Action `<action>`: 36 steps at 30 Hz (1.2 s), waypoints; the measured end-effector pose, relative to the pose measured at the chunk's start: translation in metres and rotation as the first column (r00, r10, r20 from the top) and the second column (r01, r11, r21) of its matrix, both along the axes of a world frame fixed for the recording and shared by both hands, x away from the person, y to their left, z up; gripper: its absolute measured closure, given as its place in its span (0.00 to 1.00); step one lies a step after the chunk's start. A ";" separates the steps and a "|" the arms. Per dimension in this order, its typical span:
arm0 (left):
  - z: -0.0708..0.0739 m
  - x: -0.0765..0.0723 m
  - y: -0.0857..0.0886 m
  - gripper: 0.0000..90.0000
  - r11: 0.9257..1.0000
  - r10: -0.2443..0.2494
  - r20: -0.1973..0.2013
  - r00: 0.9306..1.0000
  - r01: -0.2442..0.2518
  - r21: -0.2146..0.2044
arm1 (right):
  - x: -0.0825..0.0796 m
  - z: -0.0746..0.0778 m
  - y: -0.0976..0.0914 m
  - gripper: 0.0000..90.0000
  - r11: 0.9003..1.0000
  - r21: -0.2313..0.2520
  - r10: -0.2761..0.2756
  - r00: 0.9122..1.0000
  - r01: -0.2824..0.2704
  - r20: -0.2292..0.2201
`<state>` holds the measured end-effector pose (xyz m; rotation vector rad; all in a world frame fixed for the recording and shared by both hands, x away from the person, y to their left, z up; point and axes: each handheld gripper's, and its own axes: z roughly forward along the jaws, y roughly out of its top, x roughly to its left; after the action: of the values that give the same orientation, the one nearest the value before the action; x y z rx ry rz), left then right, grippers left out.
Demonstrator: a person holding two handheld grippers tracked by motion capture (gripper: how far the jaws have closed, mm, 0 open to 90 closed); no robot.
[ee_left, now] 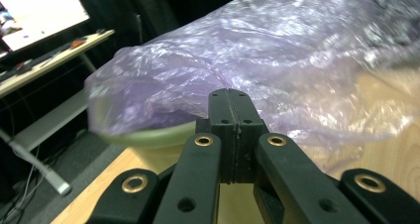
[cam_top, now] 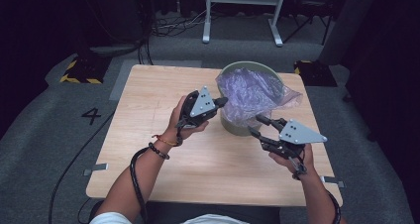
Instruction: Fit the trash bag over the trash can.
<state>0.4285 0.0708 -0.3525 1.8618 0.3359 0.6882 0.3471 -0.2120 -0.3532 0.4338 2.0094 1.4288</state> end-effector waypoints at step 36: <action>0.001 -0.038 0.030 0.21 0.984 -0.150 -0.061 0.987 0.143 -0.104 | 0.027 -0.010 -0.035 1.00 0.947 -0.111 -0.292 0.951 0.303 0.101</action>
<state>0.3903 0.1004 -0.3518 1.7979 0.2693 0.4992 0.3743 -0.2474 -0.3636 0.5855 1.8619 1.1115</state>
